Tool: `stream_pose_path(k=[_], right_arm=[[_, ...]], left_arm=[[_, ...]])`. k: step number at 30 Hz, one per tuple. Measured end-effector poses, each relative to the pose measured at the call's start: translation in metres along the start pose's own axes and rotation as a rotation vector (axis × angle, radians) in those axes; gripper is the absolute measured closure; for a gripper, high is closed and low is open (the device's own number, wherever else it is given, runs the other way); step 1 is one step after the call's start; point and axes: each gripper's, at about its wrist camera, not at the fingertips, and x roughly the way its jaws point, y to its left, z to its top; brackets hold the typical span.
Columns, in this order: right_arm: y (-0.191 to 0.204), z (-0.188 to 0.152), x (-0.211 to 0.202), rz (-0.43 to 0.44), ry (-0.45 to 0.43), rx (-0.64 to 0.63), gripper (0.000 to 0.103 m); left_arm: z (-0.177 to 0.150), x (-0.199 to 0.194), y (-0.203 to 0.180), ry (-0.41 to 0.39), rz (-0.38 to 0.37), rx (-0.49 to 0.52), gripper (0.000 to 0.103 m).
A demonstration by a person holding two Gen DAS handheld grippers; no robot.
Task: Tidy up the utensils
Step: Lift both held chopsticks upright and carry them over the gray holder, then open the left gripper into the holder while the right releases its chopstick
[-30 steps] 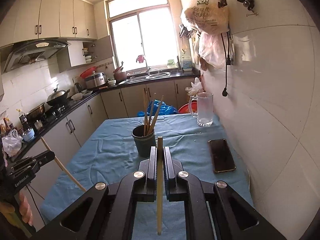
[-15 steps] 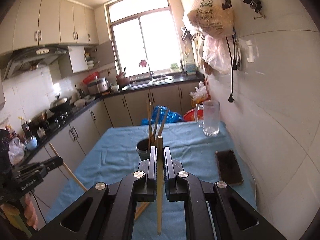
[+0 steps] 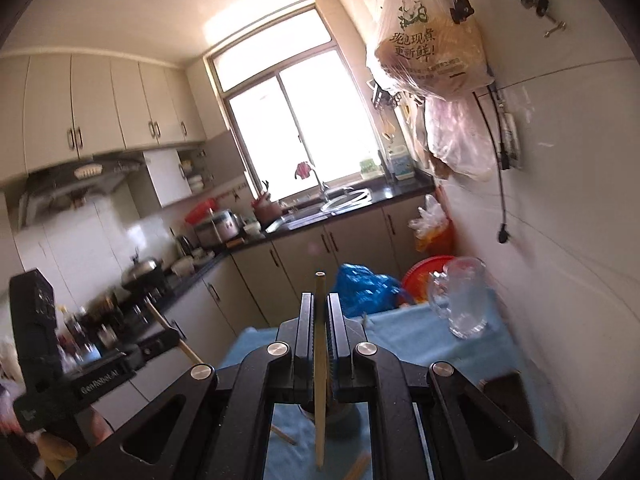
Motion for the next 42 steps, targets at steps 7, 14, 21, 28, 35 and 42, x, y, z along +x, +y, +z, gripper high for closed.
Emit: stream_pose_path(k=[7, 14, 21, 28, 35, 42], right_arm=[[-0.021, 0.017, 0.061, 0.004, -0.013, 0.072, 0.097], [-0.041, -0.011, 0.128, -0.043, 0.122, 0.075, 0.097], [-0.057, -0.043, 0.159, -0.049, 0.228, 0.096, 0.096], [-0.055, -0.039, 0.135, -0.054, 0.182, 0.099, 0.055], [-0.051, -0.037, 0.081, -0.069, 0.147, 0.099, 0.045], [-0.044, -0.049, 0.02, -0.095, 0.144, 0.075, 0.04]], left_arm=[[0.025, 0.064, -0.002, 0.014, 0.049, 0.016, 0.097], [0.005, 0.125, 0.014, 0.142, 0.094, -0.001, 0.097], [-0.011, 0.125, 0.026, 0.165, 0.118, -0.015, 0.094], [-0.015, 0.077, 0.025, 0.1, 0.13, 0.002, 0.07], [-0.029, 0.016, 0.02, 0.043, 0.15, 0.024, 0.061], [-0.067, -0.042, 0.024, 0.014, 0.169, 0.012, 0.041]])
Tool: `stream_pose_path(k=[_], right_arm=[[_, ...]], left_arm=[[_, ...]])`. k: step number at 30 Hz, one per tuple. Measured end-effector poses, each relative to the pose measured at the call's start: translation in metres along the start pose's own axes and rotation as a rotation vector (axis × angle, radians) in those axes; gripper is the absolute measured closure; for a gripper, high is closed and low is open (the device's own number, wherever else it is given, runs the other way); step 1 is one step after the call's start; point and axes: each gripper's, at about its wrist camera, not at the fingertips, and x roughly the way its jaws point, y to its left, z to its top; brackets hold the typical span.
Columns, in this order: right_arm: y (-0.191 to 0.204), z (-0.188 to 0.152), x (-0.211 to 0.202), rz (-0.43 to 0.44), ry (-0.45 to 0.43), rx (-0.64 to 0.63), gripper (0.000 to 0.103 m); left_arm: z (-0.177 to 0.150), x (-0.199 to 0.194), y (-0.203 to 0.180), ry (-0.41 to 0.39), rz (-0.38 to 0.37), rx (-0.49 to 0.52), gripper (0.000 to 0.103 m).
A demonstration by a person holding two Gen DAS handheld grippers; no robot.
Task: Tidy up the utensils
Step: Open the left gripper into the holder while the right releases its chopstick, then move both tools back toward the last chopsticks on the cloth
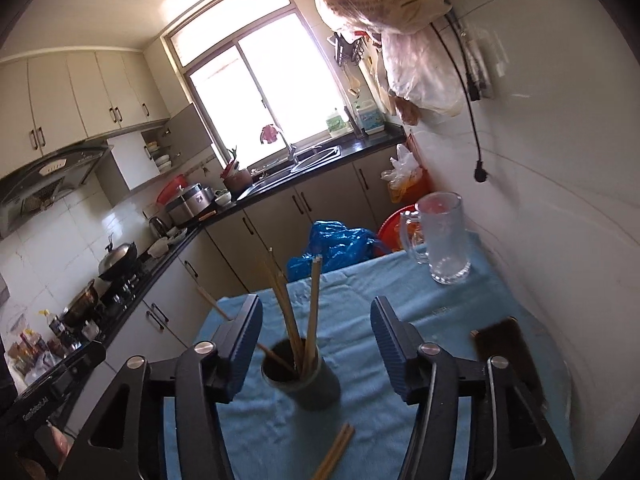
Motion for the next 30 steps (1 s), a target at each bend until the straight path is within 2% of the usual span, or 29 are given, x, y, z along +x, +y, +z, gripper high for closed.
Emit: stream_pose_path(k=[7, 11, 13, 14, 18, 20, 23, 25, 27, 30], right_arm=[[-0.002, -0.03, -0.067, -0.113, 0.014, -0.147, 0.028], [-0.013, -0.052, -0.089, -0.237, 0.057, -0.251, 0.021], [-0.021, -0.066, -0.091, -0.26, 0.096, -0.264, 0.021], [-0.027, -0.078, -0.09, -0.245, 0.13, -0.256, 0.021], [-0.046, -0.114, -0.067, -0.154, 0.239, -0.192, 0.022], [-0.052, -0.132, -0.049, -0.12, 0.296, -0.158, 0.031], [-0.053, -0.155, -0.028, -0.084, 0.348, -0.129, 0.033], [-0.051, -0.166, -0.018, -0.066, 0.364, -0.119, 0.033], [-0.048, -0.173, -0.01, -0.047, 0.378, -0.115, 0.033], [-0.047, -0.18, -0.001, -0.031, 0.387, -0.111, 0.033]], left_arm=[[-0.057, -0.019, 0.02, 0.062, 0.001, -0.013, 0.039], [-0.094, -0.008, 0.027, 0.155, -0.017, -0.027, 0.038], [-0.11, 0.004, 0.027, 0.224, -0.049, -0.027, 0.038], [-0.122, 0.014, 0.025, 0.278, -0.079, -0.025, 0.038], [-0.155, 0.044, 0.006, 0.389, -0.12, 0.052, 0.038], [-0.168, 0.055, -0.009, 0.428, -0.144, 0.105, 0.039], [-0.186, 0.071, -0.026, 0.473, -0.17, 0.175, 0.051], [-0.195, 0.081, -0.032, 0.508, -0.185, 0.193, 0.069], [-0.202, 0.092, -0.036, 0.539, -0.192, 0.198, 0.08], [-0.206, 0.102, -0.039, 0.558, -0.205, 0.19, 0.084]])
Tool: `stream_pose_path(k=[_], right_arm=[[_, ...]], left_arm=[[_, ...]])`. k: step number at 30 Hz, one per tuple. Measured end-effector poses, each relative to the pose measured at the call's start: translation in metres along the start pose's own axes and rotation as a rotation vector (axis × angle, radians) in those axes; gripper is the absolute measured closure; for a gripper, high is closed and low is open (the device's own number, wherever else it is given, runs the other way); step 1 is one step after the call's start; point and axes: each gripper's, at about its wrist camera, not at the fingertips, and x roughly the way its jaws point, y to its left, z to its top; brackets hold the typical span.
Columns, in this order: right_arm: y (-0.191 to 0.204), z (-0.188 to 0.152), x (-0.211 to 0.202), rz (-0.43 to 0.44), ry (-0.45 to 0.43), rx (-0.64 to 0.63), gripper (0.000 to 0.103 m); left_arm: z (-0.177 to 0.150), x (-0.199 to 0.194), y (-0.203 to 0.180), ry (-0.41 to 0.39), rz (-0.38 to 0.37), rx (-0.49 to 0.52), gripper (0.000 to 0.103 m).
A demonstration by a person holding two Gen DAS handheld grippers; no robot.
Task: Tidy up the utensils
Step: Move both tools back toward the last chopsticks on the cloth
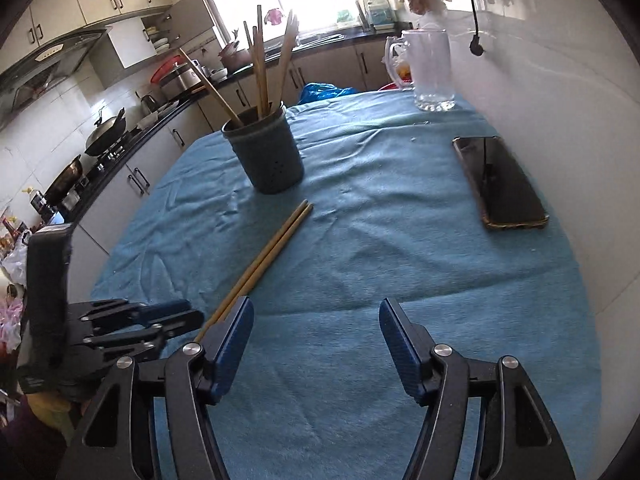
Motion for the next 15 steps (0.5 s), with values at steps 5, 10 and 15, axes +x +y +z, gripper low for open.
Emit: stream_pose_path(k=[5, 10, 15], right_arm=[[0.001, 0.002, 0.012, 0.02, 0.01, 0.012, 0.033], [0.001, -0.002, 0.021, 0.026, 0.032, 0.024, 0.033], [0.005, -0.003, 0.029, 0.029, 0.06, 0.024, 0.033]], left_arm=[[0.002, 0.004, -0.003, -0.007, -0.02, 0.012, 0.084], [0.008, 0.008, -0.013, -0.011, 0.01, 0.053, 0.092], [0.016, 0.013, -0.017, 0.003, 0.05, 0.041, 0.099]])
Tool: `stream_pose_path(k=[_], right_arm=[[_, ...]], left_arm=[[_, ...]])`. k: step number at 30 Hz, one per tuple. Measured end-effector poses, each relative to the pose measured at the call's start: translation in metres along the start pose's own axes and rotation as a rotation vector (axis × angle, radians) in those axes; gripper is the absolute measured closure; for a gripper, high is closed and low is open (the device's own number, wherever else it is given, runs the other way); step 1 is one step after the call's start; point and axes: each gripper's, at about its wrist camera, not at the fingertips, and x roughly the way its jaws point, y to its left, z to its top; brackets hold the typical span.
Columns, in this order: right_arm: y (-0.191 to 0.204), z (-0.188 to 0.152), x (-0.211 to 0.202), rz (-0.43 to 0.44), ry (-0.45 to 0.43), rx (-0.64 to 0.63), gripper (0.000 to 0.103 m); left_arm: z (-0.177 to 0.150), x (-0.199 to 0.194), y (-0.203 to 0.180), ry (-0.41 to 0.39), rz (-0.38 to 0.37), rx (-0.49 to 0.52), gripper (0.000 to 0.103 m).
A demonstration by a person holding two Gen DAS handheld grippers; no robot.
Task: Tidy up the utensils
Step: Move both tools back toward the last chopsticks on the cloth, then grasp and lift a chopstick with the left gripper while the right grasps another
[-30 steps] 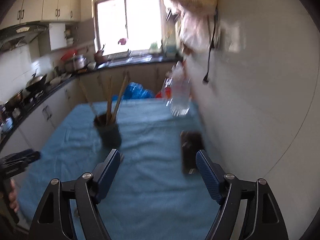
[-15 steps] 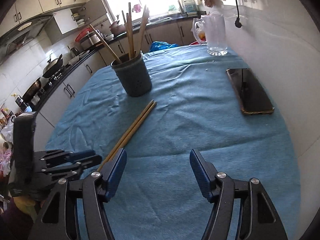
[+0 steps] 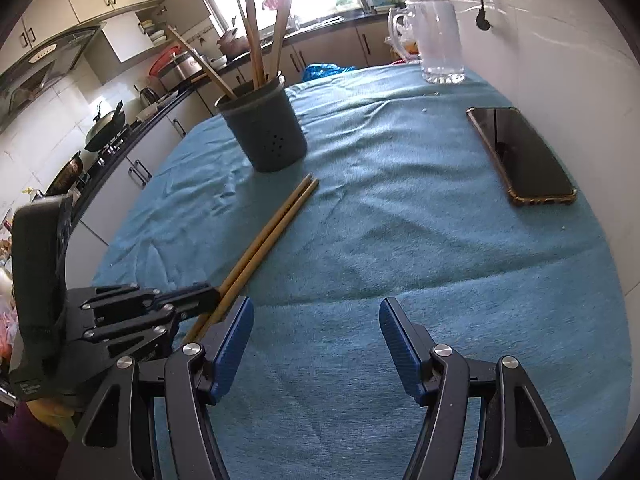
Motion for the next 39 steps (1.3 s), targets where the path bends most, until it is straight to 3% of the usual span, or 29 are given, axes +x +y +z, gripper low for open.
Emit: stream_pose_path(k=[7, 10, 15, 18, 19, 20, 22, 24, 29, 30, 31, 34, 39], right_arm=[[0.025, 0.003, 0.021, 0.027, 0.059, -0.054, 0.033], [0.043, 0.008, 0.037, 0.02, 0.086, -0.094, 0.033], [0.067, 0.017, 0.071, -0.047, 0.136, -0.137, 0.034], [0.079, 0.02, 0.08, -0.129, 0.139, -0.185, 0.047], [0.08, 0.02, 0.081, -0.156, 0.14, -0.202, 0.059], [0.081, 0.02, 0.081, -0.185, 0.144, -0.225, 0.063], [0.078, 0.02, 0.081, -0.206, 0.157, -0.247, 0.081], [0.071, 0.021, 0.077, -0.23, 0.175, -0.258, 0.085], [0.04, 0.018, 0.062, -0.263, 0.193, -0.228, 0.086], [0.034, 0.017, 0.058, -0.261, 0.194, -0.216, 0.087], [0.029, 0.017, 0.056, -0.26, 0.194, -0.207, 0.089], [0.016, 0.011, 0.044, -0.255, 0.193, -0.192, 0.094], [0.008, -0.005, 0.023, -0.244, 0.198, -0.206, 0.094]], left_arm=[[-0.02, -0.019, 0.054, 0.021, 0.032, -0.195, 0.102], [-0.038, -0.026, 0.082, 0.046, -0.004, -0.302, 0.102], [-0.052, -0.038, 0.09, 0.017, -0.014, -0.341, 0.102], [-0.051, -0.046, 0.083, -0.028, -0.027, -0.318, 0.101], [-0.051, -0.048, 0.08, -0.039, -0.038, -0.308, 0.096], [-0.049, -0.048, 0.076, -0.047, -0.051, -0.295, 0.09], [-0.045, -0.047, 0.065, -0.055, -0.066, -0.262, 0.067], [-0.042, -0.042, 0.055, -0.054, -0.064, -0.218, 0.066], [-0.031, -0.02, 0.032, -0.003, 0.006, -0.13, 0.069], [-0.03, -0.018, 0.031, 0.005, 0.012, -0.133, 0.088], [-0.029, -0.017, 0.031, 0.021, 0.0, -0.152, 0.096], [-0.035, -0.019, 0.033, 0.044, -0.053, -0.215, 0.096], [-0.052, -0.03, 0.024, 0.086, -0.067, -0.201, 0.096]])
